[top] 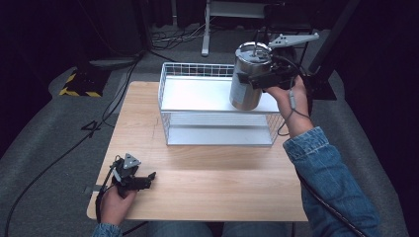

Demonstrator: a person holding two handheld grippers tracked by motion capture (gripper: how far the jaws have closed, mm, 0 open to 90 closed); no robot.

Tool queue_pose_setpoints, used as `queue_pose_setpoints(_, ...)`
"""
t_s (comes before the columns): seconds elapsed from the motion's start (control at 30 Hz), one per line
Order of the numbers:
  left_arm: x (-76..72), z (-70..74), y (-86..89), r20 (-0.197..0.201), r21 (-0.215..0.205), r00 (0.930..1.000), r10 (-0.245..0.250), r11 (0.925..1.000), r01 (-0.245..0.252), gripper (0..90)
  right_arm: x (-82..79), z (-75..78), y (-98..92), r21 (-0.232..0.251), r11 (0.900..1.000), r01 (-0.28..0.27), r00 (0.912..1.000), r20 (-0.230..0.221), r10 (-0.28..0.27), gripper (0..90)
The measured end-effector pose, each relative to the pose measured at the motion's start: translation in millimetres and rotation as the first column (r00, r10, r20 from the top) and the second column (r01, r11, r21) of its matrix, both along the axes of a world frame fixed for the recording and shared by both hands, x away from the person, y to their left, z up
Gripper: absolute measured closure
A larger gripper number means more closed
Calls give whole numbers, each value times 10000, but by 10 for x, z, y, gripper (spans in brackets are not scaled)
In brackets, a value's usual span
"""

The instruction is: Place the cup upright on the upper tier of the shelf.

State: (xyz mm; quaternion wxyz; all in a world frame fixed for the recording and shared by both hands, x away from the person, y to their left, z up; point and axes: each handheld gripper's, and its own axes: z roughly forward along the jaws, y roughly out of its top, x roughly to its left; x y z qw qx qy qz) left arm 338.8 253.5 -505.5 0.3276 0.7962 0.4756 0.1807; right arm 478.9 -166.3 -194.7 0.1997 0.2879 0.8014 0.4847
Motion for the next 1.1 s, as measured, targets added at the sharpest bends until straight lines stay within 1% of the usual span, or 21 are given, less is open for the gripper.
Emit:
queue_pose_setpoints(0.03, 2, 0, 1, 37, 27, 10000, -1, 10000, 1, 147, 48, 3, 52, -47, 10000, -6, 10000, 14, 6, 37)
queue_pose_setpoints(0.07, 2, 0, 1, 37, 27, 10000, -1, 10000, 1, 147, 48, 3, 52, -47, 10000, -6, 10000, 14, 6, 37)
queue_pose_setpoints(0.1, 2, -2, -2, 31, -20, 10000, 31, 10000, -31, 147, 91, 1, 98, -33, 10000, 4, 10000, -13, -4, 37)
queue_pose_setpoints(0.13, 6, 0, 3, 56, 46, 10000, -20, 10000, 20, 147, 113, -3, 118, -15, 10000, -2, 10000, -18, 2, 37)
queue_pose_setpoints(0.2, 5, -1, 1, 45, 13, 10000, -7, 10000, 7, 147, 134, -8, 138, 9, 10000, -7, 10000, -36, 7, 37)
queue_pose_setpoints(0.27, 6, 0, 1, 32, 6, 10000, -14, 10000, 14, 147, 175, -24, 176, 59, 10000, -8, 10000, -86, 9, 37)
queue_pose_setpoints(0.37, 6, 0, 1, 40, 16, 10000, -10, 10000, 10, 147, 257, -64, 256, 0, 10000, -5, 9999, -144, 5, 37)
queue_pose_setpoints(0.5, 8, 0, 2, 38, 13, 10000, -16, 10000, 16, 147, 308, -83, 313, -70, 10000, -5, 9999, -138, 4, 36)
queue_pose_setpoints(0.77, 8, 0, 2, 28, 7, 10000, -12, 10000, 12, 147, 393, -159, 429, 55, 10000, -38, 9997, -244, 40, 36)
queue_pose_setpoints(1.1, 8, 0, 2, 30, 16, 10000, -11, 10000, 11, 147, 433, -265, 497, -2, 10000, -75, 9992, -393, 74, 36)
